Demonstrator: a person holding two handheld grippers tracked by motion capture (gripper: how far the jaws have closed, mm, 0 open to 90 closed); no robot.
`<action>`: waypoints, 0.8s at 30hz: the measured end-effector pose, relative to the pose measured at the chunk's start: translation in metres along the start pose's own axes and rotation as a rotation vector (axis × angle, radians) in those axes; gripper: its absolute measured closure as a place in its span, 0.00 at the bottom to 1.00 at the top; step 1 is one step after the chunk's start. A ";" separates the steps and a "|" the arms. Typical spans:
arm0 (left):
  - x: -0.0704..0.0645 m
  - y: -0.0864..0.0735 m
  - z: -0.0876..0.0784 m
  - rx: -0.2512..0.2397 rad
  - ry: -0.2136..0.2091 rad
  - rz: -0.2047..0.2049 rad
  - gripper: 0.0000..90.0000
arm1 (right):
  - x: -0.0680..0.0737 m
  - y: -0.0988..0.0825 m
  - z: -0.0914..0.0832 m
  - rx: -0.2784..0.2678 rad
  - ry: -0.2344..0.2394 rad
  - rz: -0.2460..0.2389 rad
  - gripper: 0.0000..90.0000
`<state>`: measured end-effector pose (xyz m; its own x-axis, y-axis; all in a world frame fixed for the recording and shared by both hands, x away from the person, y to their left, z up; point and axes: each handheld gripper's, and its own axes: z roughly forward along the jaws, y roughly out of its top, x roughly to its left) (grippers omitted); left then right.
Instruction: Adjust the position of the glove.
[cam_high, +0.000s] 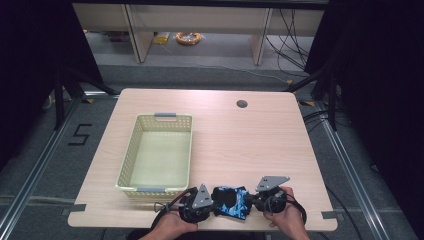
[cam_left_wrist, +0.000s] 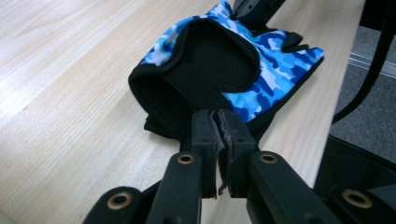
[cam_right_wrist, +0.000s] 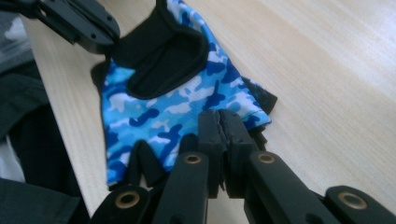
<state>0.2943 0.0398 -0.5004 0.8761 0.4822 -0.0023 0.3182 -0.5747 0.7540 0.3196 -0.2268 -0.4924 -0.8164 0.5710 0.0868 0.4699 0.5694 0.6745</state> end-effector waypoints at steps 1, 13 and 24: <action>-0.001 0.001 -0.002 -0.003 -0.005 0.011 0.95 | 0.000 0.001 -0.001 -0.010 0.001 -0.004 0.99; -0.012 0.011 -0.019 -0.088 -0.092 -0.069 0.96 | -0.001 0.018 -0.024 -0.039 0.001 -0.054 0.99; -0.011 -0.001 0.002 -0.035 -0.095 -0.111 0.95 | -0.013 0.018 0.007 0.079 0.011 -0.087 0.99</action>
<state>0.2852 0.0339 -0.5027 0.8669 0.4759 -0.1482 0.4039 -0.4966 0.7683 0.3413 -0.2194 -0.4867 -0.8585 0.5114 0.0388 0.4220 0.6613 0.6201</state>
